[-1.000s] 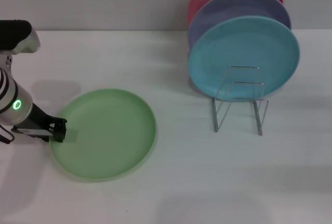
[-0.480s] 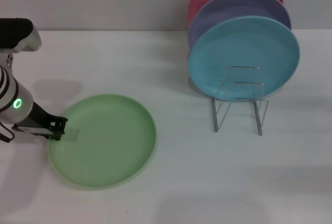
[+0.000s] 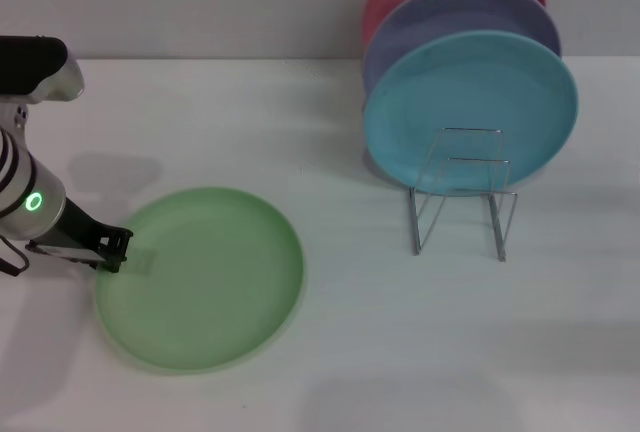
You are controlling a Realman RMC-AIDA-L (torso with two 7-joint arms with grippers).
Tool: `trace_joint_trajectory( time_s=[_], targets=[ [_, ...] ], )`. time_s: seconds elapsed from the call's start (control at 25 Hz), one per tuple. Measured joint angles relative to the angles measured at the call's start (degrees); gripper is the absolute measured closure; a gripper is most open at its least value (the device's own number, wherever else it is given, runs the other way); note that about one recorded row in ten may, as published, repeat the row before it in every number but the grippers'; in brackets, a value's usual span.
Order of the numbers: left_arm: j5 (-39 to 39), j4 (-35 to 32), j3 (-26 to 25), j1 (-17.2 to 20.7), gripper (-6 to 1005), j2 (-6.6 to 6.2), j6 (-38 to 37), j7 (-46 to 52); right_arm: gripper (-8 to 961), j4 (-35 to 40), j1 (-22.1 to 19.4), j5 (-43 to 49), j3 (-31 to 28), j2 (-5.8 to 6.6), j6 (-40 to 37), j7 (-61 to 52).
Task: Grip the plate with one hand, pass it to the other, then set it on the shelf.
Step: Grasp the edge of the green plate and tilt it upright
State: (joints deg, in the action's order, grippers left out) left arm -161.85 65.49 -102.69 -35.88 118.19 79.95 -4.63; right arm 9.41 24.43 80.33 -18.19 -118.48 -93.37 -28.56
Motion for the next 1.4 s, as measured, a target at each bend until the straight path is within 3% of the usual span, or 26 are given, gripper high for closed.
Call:
trace_joint_trajectory(
  time_s=[0.16, 0.28, 0.64, 1.08, 1.32, 1.4],
  targets=[
    [1.59, 0.64, -1.04, 0.25, 914, -0.05, 0.08, -1.37, 388, -0.01, 0.00, 0.00, 0.00, 0.00, -0.08, 0.00],
    [4.01, 1.87, -4.95, 0.93, 917, -0.07, -0.10, -4.12, 388, -0.01, 0.18, 0.08, 0.00, 0.00, -0.09, 0.00],
    [7.42, 7.07, -6.06, 4.89, 966, 0.14, -5.46, -4.20, 388, -0.01, 0.60, 0.23, 0.00, 0.07, 0.22, 0.00],
    [12.36, 7.43, -3.70, 8.63, 966, 0.15, -15.98, -5.23, 388, 0.54, 1.06, 0.27, 0.00, 0.09, 0.96, 0.00],
    [15.13, 7.95, -0.17, 11.52, 966, 0.14, -25.82, -5.49, 388, 0.63, 1.42, 0.27, 0.00, 0.26, 2.54, 0.00],
    [17.28, 8.14, 1.96, 13.63, 966, 0.17, -32.14, -6.90, 388, 0.70, 1.75, 0.27, 0.00, 0.38, 3.10, 0.00]
  ],
)
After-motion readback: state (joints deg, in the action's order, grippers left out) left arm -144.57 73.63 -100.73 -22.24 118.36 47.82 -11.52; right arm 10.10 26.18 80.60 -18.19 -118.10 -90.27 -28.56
